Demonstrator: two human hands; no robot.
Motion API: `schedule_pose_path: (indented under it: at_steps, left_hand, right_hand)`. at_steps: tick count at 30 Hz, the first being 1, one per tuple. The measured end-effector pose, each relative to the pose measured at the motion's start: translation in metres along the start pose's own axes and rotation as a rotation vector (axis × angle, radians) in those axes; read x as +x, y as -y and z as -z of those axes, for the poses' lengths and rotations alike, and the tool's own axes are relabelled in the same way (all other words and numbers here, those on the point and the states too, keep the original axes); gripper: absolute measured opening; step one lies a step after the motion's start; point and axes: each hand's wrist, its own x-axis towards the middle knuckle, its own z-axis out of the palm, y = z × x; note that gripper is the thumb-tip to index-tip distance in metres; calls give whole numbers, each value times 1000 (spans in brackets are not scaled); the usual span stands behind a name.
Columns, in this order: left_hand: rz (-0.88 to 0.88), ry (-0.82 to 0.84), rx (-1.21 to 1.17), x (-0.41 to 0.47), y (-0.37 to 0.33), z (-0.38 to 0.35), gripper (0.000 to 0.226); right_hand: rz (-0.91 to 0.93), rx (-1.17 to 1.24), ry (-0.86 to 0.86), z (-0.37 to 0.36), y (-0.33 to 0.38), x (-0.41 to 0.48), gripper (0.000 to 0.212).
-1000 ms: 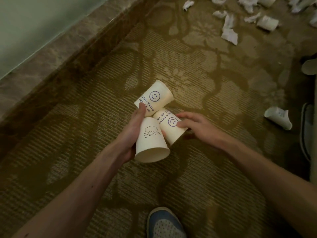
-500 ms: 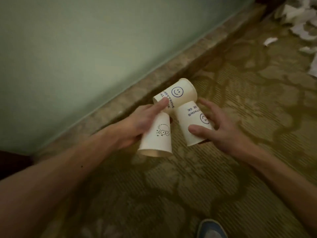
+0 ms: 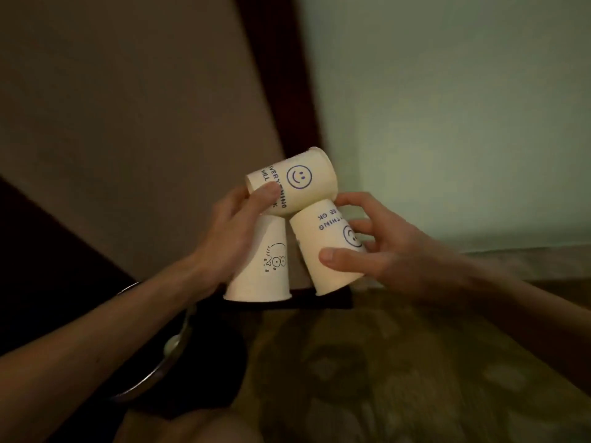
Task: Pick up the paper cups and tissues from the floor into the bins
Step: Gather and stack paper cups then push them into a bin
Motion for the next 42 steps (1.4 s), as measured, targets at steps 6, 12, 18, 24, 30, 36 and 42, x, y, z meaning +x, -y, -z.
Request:
schedule_pose_path:
  at_steps: [6, 12, 18, 24, 30, 36, 42]
  left_hand:
    - [-42, -317, -11, -43, 58, 144, 46]
    - [122, -505, 17, -71, 159, 235, 39]
    - [457, -327, 184, -79, 221, 261, 59]
    - [628, -57, 257, -78, 223, 272, 49]
    - [607, 55, 604, -69, 188, 273, 73]
    - [276, 15, 881, -35, 111, 205, 33]
    - [-347, 402, 910, 1, 4, 9, 33]
  right_hand:
    - [33, -199, 152, -144, 8, 86, 92]
    - [9, -431, 250, -272, -17, 144, 82]
    - [-66, -994, 331, -307, -60, 169, 91]
    - [-32, -1135, 387, -297, -76, 165, 74]
    - [57, -928, 306, -257, -64, 142, 57]
    - [-6, -805, 170, -154, -29, 78, 22]
    - [-176, -736, 30, -4, 3, -52, 28]
